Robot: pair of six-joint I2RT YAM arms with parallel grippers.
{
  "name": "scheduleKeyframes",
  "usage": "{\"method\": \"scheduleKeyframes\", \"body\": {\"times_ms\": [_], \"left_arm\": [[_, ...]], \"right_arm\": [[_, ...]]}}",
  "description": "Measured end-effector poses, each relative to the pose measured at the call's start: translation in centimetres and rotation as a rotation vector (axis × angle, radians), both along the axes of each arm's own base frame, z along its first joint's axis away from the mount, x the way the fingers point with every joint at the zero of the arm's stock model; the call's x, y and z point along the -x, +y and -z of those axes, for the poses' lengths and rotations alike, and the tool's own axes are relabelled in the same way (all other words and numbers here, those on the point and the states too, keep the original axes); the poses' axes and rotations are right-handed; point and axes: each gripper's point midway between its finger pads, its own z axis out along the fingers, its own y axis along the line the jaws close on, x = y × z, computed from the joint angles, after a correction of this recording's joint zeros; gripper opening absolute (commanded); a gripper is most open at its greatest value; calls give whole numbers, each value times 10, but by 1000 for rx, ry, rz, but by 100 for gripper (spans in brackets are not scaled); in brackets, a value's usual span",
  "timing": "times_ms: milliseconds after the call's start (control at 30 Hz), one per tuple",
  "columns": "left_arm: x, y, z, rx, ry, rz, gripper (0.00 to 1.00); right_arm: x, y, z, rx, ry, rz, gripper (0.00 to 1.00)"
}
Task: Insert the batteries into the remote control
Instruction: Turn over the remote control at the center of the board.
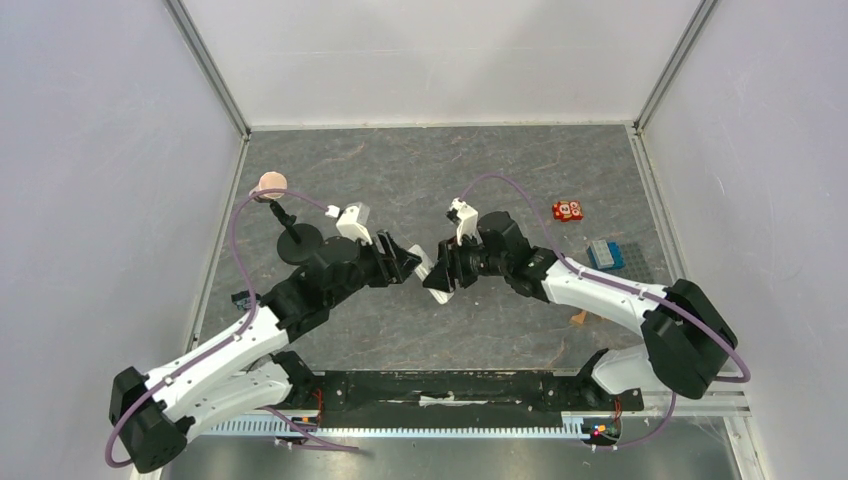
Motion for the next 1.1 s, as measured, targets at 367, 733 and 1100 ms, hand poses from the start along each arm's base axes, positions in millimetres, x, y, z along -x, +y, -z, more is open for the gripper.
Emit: {"method": "scheduleKeyframes", "body": {"times_ms": [367, 733, 1100], "left_arm": [[-7, -18, 42, -21, 158, -12, 53], [-9, -24, 43, -6, 162, -7, 5], [-13, -15, 51, -67, 160, -45, 2]], "right_arm": [[11, 3, -10, -100, 45, 29, 33], [26, 25, -5, -98, 47, 40, 39], [14, 17, -4, -70, 39, 138, 86]]}}
